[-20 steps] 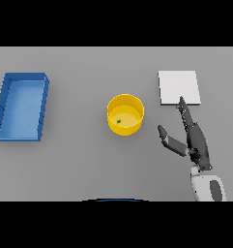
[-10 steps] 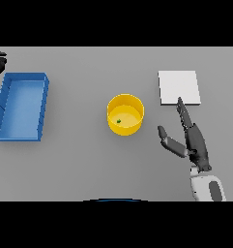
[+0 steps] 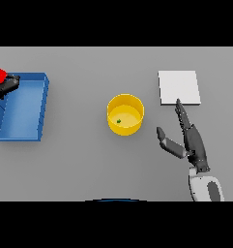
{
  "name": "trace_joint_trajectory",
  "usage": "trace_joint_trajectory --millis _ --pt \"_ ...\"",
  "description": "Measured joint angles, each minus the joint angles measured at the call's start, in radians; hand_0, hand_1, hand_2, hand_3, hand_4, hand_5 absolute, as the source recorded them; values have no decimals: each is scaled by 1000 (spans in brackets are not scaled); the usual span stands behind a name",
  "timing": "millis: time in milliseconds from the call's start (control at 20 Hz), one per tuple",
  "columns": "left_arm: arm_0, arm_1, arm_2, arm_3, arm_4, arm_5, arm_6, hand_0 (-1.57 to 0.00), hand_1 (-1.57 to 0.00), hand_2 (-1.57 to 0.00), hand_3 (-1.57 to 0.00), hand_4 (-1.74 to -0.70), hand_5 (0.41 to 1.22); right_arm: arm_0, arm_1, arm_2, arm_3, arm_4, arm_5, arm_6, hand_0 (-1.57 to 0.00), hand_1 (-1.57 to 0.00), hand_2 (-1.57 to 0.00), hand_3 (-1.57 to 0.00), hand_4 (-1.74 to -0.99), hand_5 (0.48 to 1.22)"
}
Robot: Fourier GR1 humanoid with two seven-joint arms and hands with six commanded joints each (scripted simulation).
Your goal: Pick up the red beaker and tilt it to pour out 1 green nut into yellow bowl. Pick up the yellow bowl and place it on the metallic measuring scale.
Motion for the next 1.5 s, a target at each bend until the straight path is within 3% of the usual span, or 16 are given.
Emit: trace_joint_trajectory --millis 100,150,200,450,600,700,750,850,1050,1250,1500 --pt "16 8 11 -36 68 -86 -9 -751 -687 -653 -675 -1050 683 -6 -10 -11 -3 -7 0 0 1 1 1 1 -1150 671" --pt "37 7 22 -58 108 -118 -10 -601 -550 -522 -539 -976 664 5 -7 -9 -3 -9 2 -22 1 1 1 1 -1153 670" --pt "43 25 14 -62 106 -148 7 -481 -440 -418 -431 -915 651 -9 -1 -7 6 -8 0 -3 1 1 1 1 -1155 670" --pt "18 59 -47 -20 29 -190 39 -157 -143 -136 -141 -801 627 -10 -10 -5 4 17 -15 1 1 1 1 1 -1158 665" --pt "26 55 -56 -24 7 -158 -10 -80 -73 -69 -72 -776 631 -7 -15 -6 7 26 -18 8 1 1 1 1 -1144 644" --pt "22 39 -55 -38 12 -139 -29 -51 -46 -44 -45 -779 635 -21 -29 2 -13 69 -36 73 1 1 1 1 -1115 638" --pt "25 30 -49 -43 18 -128 -57 -40 -37 -35 -36 -784 644 -38 -31 20 -9 86 -26 80 1 1 1 1 -1087 649" --pt "17 17 -34 -49 39 -117 -63 -25 -23 -22 -23 -793 657 -70 -82 42 8 107 29 40 1 1 1 1 -1088 665" --pt "40 -1 -34 -75 57 -117 -66 -10 -9 -8 -9 -802 678 -189 -210 120 25 275 97 109 1 1 1 1 -1132 631" --pt "40 0 -28 -77 67 -127 -60 -3 -3 -3 -3 -811 688 -333 -293 235 98 441 169 79 1 1 1 1 -1152 632" --pt "40 11 -23 -78 69 -137 -63 0 0 0 0 -805 691 -483 -346 347 198 555 249 0 1 1 1 1 -1161 643"
